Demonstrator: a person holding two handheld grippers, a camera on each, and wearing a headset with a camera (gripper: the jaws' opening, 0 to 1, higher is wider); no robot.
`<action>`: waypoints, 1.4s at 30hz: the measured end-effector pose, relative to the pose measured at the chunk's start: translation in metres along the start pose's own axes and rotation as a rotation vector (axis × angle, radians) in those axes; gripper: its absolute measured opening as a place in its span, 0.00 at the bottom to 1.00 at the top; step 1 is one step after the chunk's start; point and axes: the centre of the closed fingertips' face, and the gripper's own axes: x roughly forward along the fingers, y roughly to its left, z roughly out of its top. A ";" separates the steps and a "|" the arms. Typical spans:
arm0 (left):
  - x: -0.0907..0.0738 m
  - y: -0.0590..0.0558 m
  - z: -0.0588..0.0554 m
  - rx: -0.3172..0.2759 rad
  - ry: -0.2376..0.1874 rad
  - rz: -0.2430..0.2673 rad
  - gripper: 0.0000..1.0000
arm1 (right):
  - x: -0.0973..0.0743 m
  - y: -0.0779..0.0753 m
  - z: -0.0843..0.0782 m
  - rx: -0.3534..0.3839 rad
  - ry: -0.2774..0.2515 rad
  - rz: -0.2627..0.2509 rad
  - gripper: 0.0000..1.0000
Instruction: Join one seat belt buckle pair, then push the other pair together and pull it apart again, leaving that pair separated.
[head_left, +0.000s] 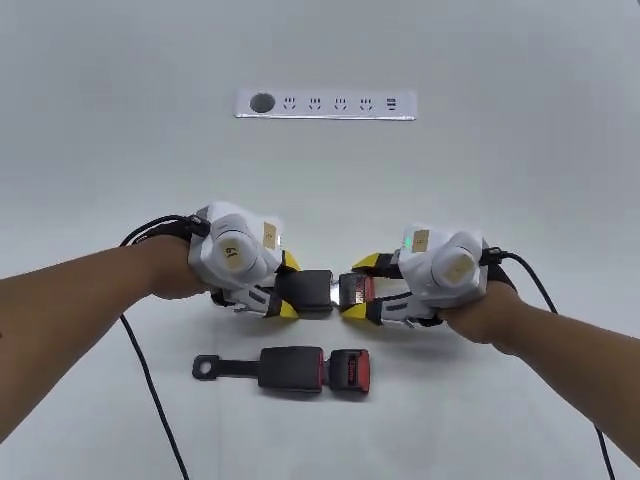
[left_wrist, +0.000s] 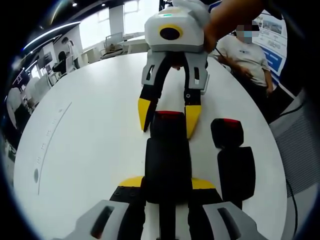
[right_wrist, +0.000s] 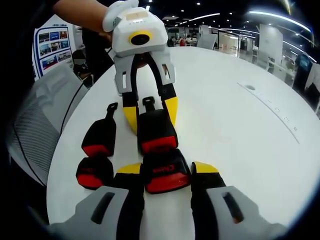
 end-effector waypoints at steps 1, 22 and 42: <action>0.000 0.000 0.000 0.000 0.000 0.000 0.33 | 0.000 0.000 0.000 -0.001 0.001 -0.001 0.34; 0.001 0.001 -0.002 -0.004 -0.012 0.001 0.33 | 0.002 0.001 0.000 -0.020 0.009 0.008 0.34; 0.000 -0.002 0.001 -0.024 -0.024 0.014 0.33 | -0.005 0.002 -0.005 -0.027 0.024 0.015 0.34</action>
